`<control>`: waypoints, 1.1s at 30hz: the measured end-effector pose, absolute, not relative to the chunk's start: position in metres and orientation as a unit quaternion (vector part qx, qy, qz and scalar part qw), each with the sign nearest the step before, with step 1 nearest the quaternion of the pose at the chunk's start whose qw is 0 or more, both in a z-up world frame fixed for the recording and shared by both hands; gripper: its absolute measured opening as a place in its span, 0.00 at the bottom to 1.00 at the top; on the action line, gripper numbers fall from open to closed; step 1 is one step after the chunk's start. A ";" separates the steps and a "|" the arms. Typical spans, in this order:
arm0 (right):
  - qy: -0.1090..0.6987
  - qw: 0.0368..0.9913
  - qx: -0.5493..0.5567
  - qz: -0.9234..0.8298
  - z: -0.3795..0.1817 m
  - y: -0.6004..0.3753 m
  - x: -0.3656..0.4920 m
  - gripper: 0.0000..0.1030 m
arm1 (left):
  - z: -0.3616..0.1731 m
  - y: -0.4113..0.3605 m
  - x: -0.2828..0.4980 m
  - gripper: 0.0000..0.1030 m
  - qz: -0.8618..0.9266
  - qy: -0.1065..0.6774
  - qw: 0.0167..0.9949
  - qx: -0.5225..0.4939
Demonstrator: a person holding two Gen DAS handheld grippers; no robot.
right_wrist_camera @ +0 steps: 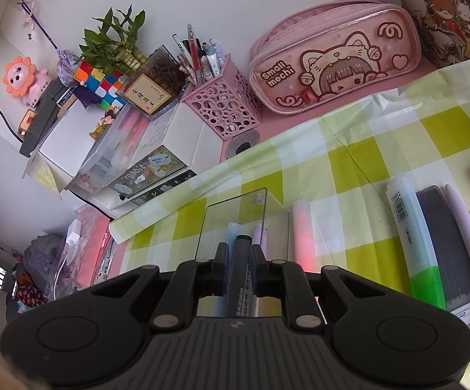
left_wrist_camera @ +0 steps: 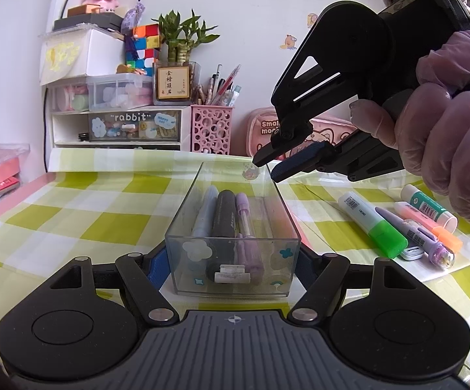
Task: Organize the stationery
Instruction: 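Carry the purple pen into the clear box and open the right tool, then reach the right tool to the pink highlighter and close on it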
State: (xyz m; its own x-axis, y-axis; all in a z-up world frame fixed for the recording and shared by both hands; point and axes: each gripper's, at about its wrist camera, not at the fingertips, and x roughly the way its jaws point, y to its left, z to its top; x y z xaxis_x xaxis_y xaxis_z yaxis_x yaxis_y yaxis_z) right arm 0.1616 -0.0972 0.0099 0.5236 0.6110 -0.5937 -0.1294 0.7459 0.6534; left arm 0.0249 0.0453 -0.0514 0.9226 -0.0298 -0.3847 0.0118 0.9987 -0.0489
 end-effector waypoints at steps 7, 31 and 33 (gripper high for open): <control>0.430 0.829 0.281 0.221 0.010 -0.106 0.162 0.21 | -0.051 0.046 0.024 0.71 -0.008 0.194 0.981 -0.027; 0.378 0.899 0.082 0.204 -0.028 -0.093 0.135 0.19 | -0.051 0.047 0.022 0.71 0.005 0.191 0.981 -0.030; 0.380 0.898 0.083 0.205 -0.028 -0.095 0.133 0.19 | -0.051 0.046 0.021 0.71 0.005 0.189 0.982 -0.027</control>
State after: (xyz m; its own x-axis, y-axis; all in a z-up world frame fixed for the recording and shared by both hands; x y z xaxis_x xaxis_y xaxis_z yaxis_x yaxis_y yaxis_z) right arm 0.1326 -0.0952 -0.0280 0.6262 0.4319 -0.6492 -0.3061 0.9019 0.3047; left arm 0.0214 0.0463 -0.0511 0.9284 -0.0007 -0.3715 -0.0196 0.9985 -0.0511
